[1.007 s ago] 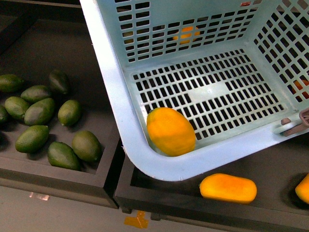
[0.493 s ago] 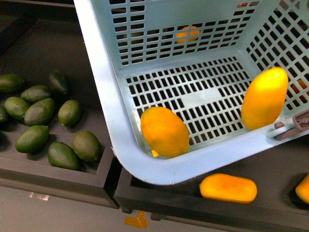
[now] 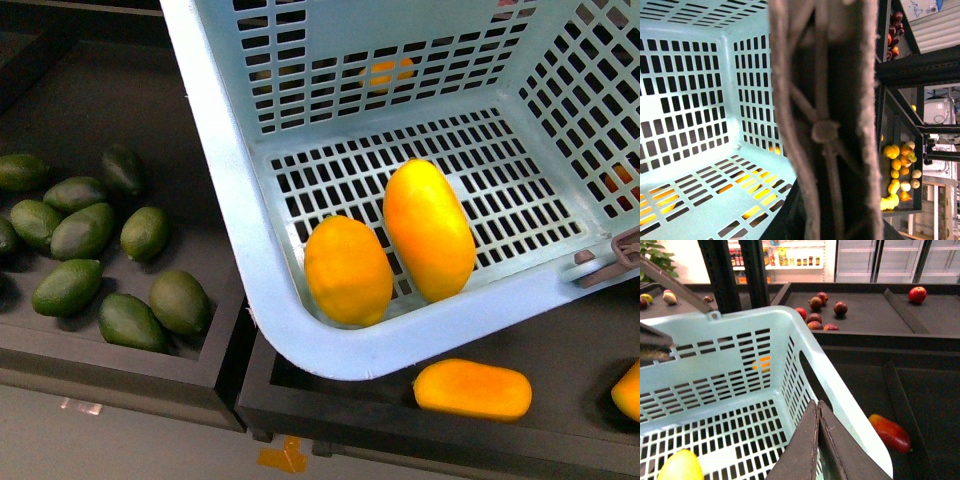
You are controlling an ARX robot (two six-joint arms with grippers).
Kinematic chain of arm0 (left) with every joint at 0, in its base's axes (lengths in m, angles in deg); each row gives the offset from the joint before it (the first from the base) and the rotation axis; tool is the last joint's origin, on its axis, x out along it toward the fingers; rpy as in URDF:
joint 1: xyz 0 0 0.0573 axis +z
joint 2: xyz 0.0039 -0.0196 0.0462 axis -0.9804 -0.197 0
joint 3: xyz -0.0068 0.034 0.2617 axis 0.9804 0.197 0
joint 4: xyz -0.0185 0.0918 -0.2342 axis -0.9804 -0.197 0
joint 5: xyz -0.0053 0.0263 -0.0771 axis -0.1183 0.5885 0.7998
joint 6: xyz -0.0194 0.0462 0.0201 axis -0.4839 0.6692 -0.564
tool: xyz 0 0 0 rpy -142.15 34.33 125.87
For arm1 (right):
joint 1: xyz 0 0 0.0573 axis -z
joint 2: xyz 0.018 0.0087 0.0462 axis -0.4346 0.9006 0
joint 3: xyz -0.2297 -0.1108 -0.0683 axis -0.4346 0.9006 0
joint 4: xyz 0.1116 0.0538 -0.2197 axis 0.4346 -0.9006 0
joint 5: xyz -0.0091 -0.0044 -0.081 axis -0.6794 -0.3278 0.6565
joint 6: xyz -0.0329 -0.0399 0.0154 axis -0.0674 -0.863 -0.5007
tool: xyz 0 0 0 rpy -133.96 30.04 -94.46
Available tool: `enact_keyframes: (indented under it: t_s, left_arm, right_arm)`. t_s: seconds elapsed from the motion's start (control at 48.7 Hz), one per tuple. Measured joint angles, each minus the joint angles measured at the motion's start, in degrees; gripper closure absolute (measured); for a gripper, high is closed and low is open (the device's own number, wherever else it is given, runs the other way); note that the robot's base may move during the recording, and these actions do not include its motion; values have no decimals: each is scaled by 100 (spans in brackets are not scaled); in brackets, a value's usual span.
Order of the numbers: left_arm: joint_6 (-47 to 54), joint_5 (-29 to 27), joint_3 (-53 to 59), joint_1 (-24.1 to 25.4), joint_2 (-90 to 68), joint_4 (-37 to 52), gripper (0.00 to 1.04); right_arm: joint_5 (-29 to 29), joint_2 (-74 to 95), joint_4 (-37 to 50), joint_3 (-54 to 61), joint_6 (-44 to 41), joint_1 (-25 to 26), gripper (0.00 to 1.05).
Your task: Pick lemon and mango into basket
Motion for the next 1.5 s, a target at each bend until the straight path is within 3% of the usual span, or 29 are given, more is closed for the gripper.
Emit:
enact_keyframes:
  t_s: [0.802, 1.5]
  left_arm:
    - [2, 4, 0, 0, 0, 0, 100]
    - [0, 2, 0, 0, 0, 0, 100]
  right_arm:
    - [-2, -2334, -951, 1294, -39, 2, 103]
    - [-2, -3740, -2262, 1309, -44, 2, 103]
